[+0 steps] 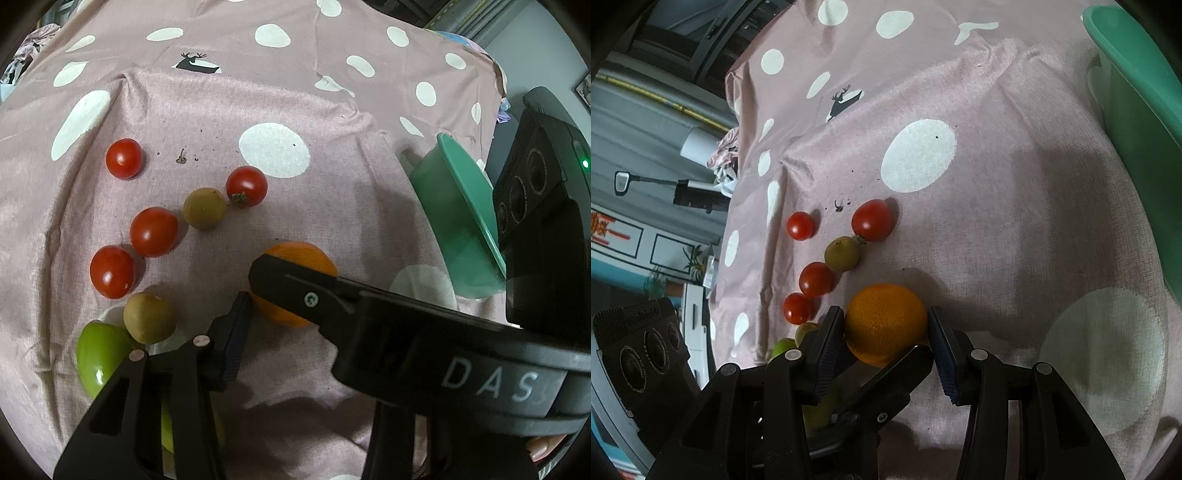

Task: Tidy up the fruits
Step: 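Close the right gripper around the larger orange, then lift the larger orange with the right gripper toward the green bowl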

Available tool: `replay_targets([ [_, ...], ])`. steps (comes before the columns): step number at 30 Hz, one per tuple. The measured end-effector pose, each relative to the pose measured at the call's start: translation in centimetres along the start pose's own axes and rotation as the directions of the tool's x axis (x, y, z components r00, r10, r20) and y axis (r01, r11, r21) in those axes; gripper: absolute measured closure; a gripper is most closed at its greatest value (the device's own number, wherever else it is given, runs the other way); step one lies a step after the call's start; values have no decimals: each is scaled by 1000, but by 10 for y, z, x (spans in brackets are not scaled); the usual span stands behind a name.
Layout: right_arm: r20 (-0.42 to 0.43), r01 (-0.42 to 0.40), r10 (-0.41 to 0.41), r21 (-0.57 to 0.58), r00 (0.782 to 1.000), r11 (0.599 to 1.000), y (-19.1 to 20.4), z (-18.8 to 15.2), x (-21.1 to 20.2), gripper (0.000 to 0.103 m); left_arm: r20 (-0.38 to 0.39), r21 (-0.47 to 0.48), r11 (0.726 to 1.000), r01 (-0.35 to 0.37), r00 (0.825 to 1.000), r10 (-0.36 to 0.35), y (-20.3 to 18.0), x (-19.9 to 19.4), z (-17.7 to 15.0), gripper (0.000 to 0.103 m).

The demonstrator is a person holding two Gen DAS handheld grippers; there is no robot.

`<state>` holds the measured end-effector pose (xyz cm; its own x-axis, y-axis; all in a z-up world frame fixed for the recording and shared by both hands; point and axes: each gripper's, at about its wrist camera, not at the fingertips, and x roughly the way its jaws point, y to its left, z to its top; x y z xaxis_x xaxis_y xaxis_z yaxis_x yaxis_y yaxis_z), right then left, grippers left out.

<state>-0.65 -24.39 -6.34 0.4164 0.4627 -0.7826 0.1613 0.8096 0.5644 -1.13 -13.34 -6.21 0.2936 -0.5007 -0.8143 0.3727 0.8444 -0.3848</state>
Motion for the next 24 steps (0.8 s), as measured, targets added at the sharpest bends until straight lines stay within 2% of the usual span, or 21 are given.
replay_targets([
  [15, 6, 7, -7, -8, 1000, 1000, 0, -1, 0, 54, -2, -2, 1000, 5, 1000, -5, -1, -2, -1, 59],
  [24, 28, 1, 0, -32, 1000, 999, 4, -2, -6, 54, 24, 15, 1000, 0, 1000, 0, -4, -11, 0, 59],
])
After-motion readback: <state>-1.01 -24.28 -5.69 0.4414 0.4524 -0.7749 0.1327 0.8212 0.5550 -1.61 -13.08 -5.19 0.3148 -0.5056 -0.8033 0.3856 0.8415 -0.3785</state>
